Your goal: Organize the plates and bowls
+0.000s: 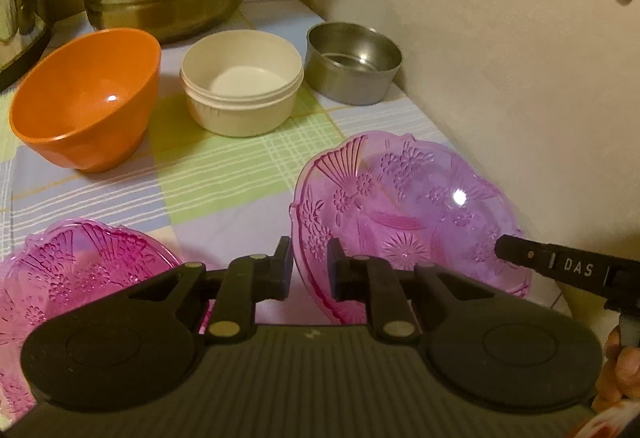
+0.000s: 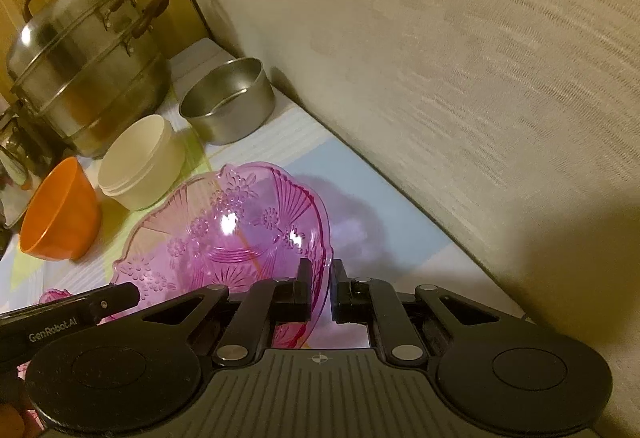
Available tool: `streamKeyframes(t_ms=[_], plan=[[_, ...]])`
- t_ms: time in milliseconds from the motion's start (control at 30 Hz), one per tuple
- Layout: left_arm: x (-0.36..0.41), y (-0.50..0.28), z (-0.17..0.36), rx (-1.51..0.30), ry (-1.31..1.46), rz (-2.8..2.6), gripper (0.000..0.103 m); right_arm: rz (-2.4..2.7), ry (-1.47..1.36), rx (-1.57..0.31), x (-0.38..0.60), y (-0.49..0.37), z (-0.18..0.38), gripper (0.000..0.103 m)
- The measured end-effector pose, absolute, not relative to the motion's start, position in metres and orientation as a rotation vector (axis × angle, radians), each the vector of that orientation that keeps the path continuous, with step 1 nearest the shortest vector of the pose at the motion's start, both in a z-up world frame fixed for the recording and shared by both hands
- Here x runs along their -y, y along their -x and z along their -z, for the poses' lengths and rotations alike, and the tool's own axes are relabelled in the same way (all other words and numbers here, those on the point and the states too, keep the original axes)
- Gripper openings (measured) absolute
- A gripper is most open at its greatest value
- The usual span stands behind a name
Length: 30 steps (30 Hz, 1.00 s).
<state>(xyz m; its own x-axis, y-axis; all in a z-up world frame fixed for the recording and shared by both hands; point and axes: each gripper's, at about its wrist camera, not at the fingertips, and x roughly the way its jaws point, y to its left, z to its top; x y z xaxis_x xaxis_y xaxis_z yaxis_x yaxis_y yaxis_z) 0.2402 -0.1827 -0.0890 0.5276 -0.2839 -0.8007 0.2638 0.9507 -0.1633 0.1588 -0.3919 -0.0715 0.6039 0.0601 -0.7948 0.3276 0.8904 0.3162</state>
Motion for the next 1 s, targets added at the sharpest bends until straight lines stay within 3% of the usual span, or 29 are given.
streamKeyframes(t_ms=[400, 1000], plan=[[0.158, -0.210, 0.054, -0.887, 0.056, 0.282, 0.016, 0.089, -0.418, -0.860, 0.371, -0.138, 0.041, 0.009], [0.048, -0.147, 0.026, -0.841, 0.127, 0.082, 0.016, -0.130, -0.321, -0.868, 0.263, -0.133, 0.021, 0.009]])
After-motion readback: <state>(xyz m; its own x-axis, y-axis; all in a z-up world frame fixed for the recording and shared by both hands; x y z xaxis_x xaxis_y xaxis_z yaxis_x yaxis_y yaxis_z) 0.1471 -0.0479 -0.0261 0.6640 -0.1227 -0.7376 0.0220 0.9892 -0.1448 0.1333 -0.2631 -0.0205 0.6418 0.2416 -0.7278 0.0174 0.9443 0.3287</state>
